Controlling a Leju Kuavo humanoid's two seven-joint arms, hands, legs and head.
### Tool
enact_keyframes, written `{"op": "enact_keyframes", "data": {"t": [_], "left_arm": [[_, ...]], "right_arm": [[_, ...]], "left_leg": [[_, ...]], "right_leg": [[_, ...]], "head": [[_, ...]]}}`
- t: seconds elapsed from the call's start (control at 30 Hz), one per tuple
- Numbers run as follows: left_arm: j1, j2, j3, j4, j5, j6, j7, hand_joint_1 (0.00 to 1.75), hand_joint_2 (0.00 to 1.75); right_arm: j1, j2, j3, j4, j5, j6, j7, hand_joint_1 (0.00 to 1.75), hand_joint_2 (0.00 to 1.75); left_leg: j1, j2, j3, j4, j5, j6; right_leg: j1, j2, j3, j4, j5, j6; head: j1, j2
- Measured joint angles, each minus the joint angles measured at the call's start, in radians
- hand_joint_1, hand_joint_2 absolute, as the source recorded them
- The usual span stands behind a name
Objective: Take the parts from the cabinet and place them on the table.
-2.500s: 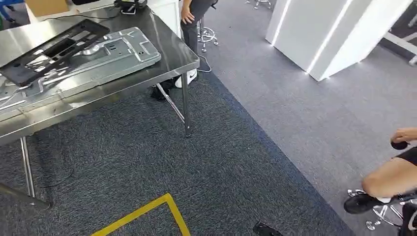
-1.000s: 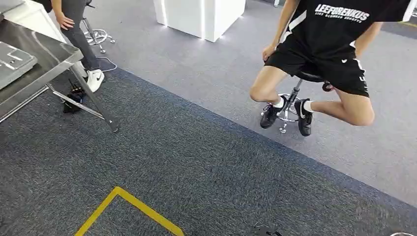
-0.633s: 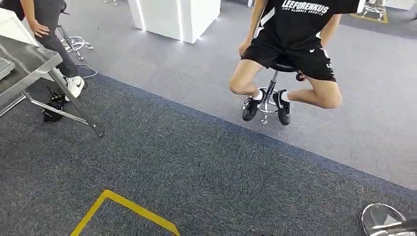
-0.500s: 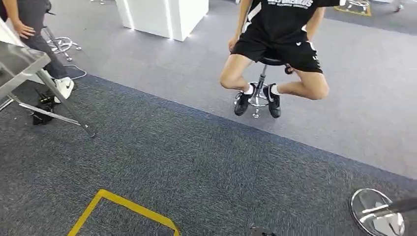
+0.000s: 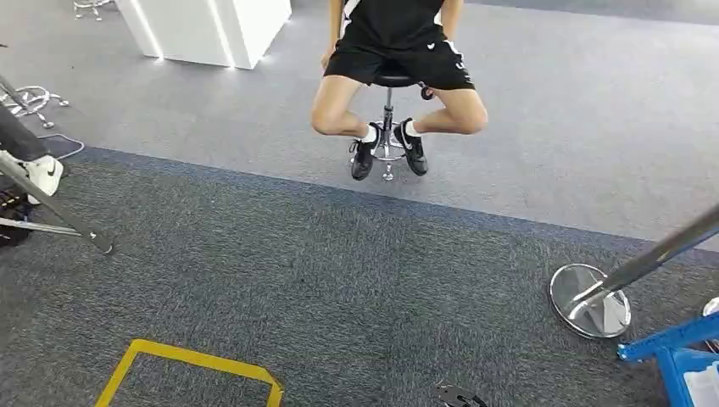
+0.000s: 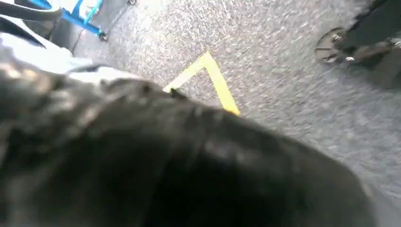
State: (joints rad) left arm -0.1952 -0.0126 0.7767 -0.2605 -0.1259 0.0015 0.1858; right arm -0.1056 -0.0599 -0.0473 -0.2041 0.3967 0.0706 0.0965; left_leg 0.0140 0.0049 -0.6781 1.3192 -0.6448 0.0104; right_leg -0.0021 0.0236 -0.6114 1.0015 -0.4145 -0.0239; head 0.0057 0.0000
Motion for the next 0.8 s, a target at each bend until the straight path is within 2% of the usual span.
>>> {"op": "enact_keyframes", "data": {"t": [0.03,0.07,0.1,0.13,0.17,0.2,0.23,0.27,0.3,0.33,0.37,0.4,0.43,0.47,0.5,0.53,0.57,0.6,0.63,0.67,0.7,0.8], "left_arm": [[0.000,0.000,0.000,0.000,0.000,0.001,0.000,0.00,0.00],[0.000,0.000,0.000,0.000,0.001,0.001,0.000,0.00,0.00],[-0.001,0.000,0.000,0.000,0.001,0.001,0.000,0.00,0.00],[-0.003,0.001,-0.001,0.000,0.002,0.002,0.000,0.00,0.00],[-0.005,0.006,-0.002,0.000,0.004,0.003,0.000,0.00,0.00],[-0.007,0.006,-0.002,0.000,0.011,0.004,-0.004,0.00,0.00],[-0.008,0.006,-0.004,0.000,0.020,0.006,-0.013,0.00,0.00],[-0.009,0.006,-0.006,0.000,0.028,0.008,-0.023,0.00,0.00],[-0.011,0.005,-0.008,0.000,0.034,0.009,-0.027,0.00,0.00],[-0.014,0.002,-0.011,0.000,0.037,0.010,-0.030,0.00,0.00],[-0.014,0.002,-0.014,0.000,0.041,0.013,-0.034,0.00,0.00],[-0.012,0.002,-0.015,0.000,0.042,0.014,-0.035,0.00,0.00],[-0.008,0.002,-0.016,0.000,0.043,0.014,-0.036,0.00,0.00],[-0.005,0.002,-0.016,0.000,0.043,0.014,-0.036,0.00,0.00],[-0.004,0.002,-0.016,0.000,0.045,0.015,-0.036,0.00,0.00],[-0.004,0.002,-0.016,0.000,0.046,0.015,-0.036,0.00,0.00],[-0.004,0.002,-0.017,0.000,0.050,0.015,-0.036,0.00,0.00],[-0.005,0.001,-0.018,0.000,0.052,0.016,-0.036,0.00,0.00],[-0.007,0.001,-0.019,0.000,0.053,0.016,-0.036,0.00,0.00],[-0.008,0.003,-0.020,0.000,0.053,0.017,-0.036,0.00,0.00],[-0.008,0.004,-0.021,0.000,0.053,0.019,-0.036,0.00,0.00],[-0.017,-0.002,-0.024,0.000,0.057,0.021,-0.036,0.00,0.00]], "right_arm": [[0.001,0.000,0.000,0.000,0.000,0.001,0.000,0.00,0.00],[0.003,0.000,0.000,0.000,0.000,0.001,0.000,0.00,0.00],[0.003,0.000,0.000,0.000,0.000,0.001,0.000,0.00,0.00],[0.002,0.001,0.000,0.000,0.000,0.001,0.000,0.00,0.00],[0.001,0.005,0.000,0.000,0.000,0.002,0.000,0.00,0.00],[-0.001,0.006,0.000,0.000,0.000,0.001,0.000,0.00,0.00],[0.000,0.006,0.000,0.000,0.000,0.000,0.000,0.00,0.00],[0.001,0.006,0.000,0.000,-0.001,-0.002,0.000,0.00,0.00],[0.004,0.006,0.000,0.000,-0.001,-0.001,0.000,0.00,0.00],[0.008,0.006,-0.001,0.000,-0.002,-0.002,0.000,0.00,0.00],[0.009,0.006,-0.001,0.000,-0.002,-0.003,0.000,0.00,0.00],[0.008,0.006,-0.001,0.000,-0.002,-0.003,0.000,0.00,0.00],[0.006,0.006,-0.001,0.000,-0.002,-0.004,0.000,0.00,0.00],[0.006,0.006,-0.001,0.000,-0.002,-0.004,0.000,0.00,0.00],[0.007,0.006,-0.001,0.000,-0.003,-0.003,0.000,0.00,0.00],[0.009,0.006,-0.001,0.000,-0.002,-0.002,0.000,0.00,0.00],[0.011,0.006,-0.001,0.000,-0.002,-0.003,0.000,0.00,0.00],[0.011,0.006,-0.001,0.000,-0.003,-0.002,0.000,0.00,0.00],[0.009,0.006,-0.001,0.000,-0.003,-0.002,0.000,0.00,0.00],[0.004,0.007,-0.001,-0.001,-0.003,0.000,0.000,0.00,0.00],[0.002,0.006,-0.001,-0.002,-0.003,0.000,-0.001,0.00,0.00],[0.008,0.005,-0.003,-0.002,-0.008,0.005,0.001,0.00,0.00]], "left_leg": [[-0.004,-0.002,0.021,-0.005,0.026,0.008],[-0.010,-0.003,0.061,-0.049,0.065,0.016],[-0.014,-0.010,0.115,-0.122,0.098,0.025],[-0.021,-0.037,0.183,-0.217,0.112,0.036],[-0.025,-0.075,0.241,-0.302,0.087,0.048],[-0.024,-0.073,0.259,-0.346,0.076,0.046],[-0.029,-0.066,0.250,-0.345,0.077,0.046],[-0.031,-0.053,0.249,-0.342,0.081,0.050],[-0.031,-0.043,0.248,-0.348,0.092,0.055],[-0.021,-0.025,0.246,-0.359,0.110,0.058],[-0.021,-0.018,0.240,-0.363,0.119,0.065],[-0.022,-0.003,0.230,-0.363,0.128,0.070],[-0.022,0.012,0.220,-0.362,0.135,0.069],[-0.022,0.027,0.210,-0.361,0.141,0.066],[-0.021,0.041,0.201,-0.360,0.146,0.063],[-0.019,0.053,0.193,-0.359,0.150,0.058],[-0.016,0.065,0.187,-0.355,0.152,0.054],[-0.012,0.076,0.184,-0.350,0.153,0.049],[-0.009,0.087,0.181,-0.339,0.150,0.041],[-0.011,0.096,0.173,-0.330,0.145,0.031],[-0.014,0.107,0.167,-0.317,0.138,0.018],[-0.009,0.131,0.179,-0.321,0.141,-0.001]], "right_leg": [[0.003,0.012,-0.017,0.003,0.014,0.000],[0.005,0.024,-0.035,0.004,0.026,0.001],[0.006,0.035,-0.050,0.007,0.037,0.002],[0.006,0.047,-0.061,0.010,0.049,0.004],[0.008,0.055,-0.071,0.013,0.058,0.008],[0.008,0.064,-0.076,0.014,0.064,0.012],[0.007,0.072,-0.076,0.010,0.076,0.019],[0.005,0.083,-0.076,0.005,0.087,0.026],[0.009,0.094,-0.077,-0.001,0.096,0.034],[0.003,0.076,-0.082,0.010,0.091,0.033],[0.005,0.035,-0.096,0.043,0.050,0.037],[0.004,0.010,-0.124,0.112,-0.007,0.043],[-0.001,-0.002,-0.156,0.199,-0.059,0.050],[-0.008,-0.009,-0.181,0.279,-0.098,0.058],[-0.016,-0.014,-0.187,0.322,-0.115,0.066],[-0.025,-0.019,-0.168,0.313,-0.110,0.072],[-0.032,-0.025,-0.125,0.264,-0.093,0.080],[-0.037,-0.034,-0.061,0.175,-0.065,0.086],[-0.041,-0.062,0.013,0.073,-0.040,0.093],[-0.039,-0.105,0.042,0.019,-0.057,0.093],[-0.032,-0.092,0.037,0.021,-0.046,0.072],[-0.021,-0.065,0.028,0.027,-0.046,0.048]], "head": [[0.000,0.000],[0.000,0.000],[0.000,0.000],[0.000,0.000],[0.000,0.000],[0.001,0.000],[0.001,0.000],[-0.001,0.000],[0.000,0.000],[0.000,0.000],[0.001,0.000],[0.000,0.000],[0.001,0.000],[0.000,0.000],[0.000,0.000],[0.000,0.000],[0.000,0.000],[0.000,0.000],[0.000,0.000],[0.001,0.000],[-0.003,0.000],[0.000,0.000]]}}
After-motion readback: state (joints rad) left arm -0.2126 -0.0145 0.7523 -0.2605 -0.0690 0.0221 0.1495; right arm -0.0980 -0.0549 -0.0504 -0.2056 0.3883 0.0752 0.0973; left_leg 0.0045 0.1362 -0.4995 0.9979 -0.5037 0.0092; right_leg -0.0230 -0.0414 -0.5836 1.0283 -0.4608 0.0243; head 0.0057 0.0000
